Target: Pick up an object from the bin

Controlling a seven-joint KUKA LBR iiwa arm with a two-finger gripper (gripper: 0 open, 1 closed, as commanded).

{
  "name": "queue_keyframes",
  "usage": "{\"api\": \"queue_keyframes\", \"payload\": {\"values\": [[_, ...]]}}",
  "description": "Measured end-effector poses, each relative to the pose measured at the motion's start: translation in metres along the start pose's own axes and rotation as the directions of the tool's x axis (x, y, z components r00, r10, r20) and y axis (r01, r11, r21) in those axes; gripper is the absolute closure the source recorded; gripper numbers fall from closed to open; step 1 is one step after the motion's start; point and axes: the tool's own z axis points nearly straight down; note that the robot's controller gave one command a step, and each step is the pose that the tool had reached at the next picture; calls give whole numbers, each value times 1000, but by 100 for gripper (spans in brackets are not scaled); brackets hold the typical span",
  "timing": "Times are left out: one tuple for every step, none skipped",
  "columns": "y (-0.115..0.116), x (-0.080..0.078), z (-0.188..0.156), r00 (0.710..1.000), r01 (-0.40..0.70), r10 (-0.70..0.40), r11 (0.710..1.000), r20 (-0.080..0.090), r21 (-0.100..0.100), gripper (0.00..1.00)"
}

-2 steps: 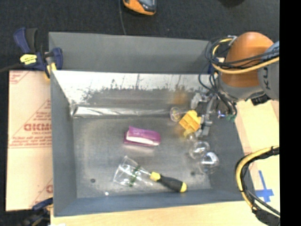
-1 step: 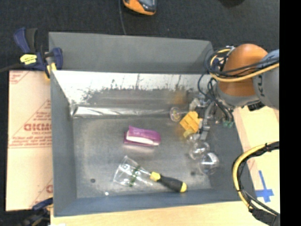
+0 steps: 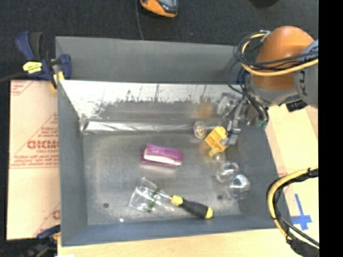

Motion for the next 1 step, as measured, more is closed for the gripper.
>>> {"api": "queue_keyframes", "payload": {"values": [[-15, 5, -25, 1000, 13, -13, 1000, 4, 2, 0]]}}
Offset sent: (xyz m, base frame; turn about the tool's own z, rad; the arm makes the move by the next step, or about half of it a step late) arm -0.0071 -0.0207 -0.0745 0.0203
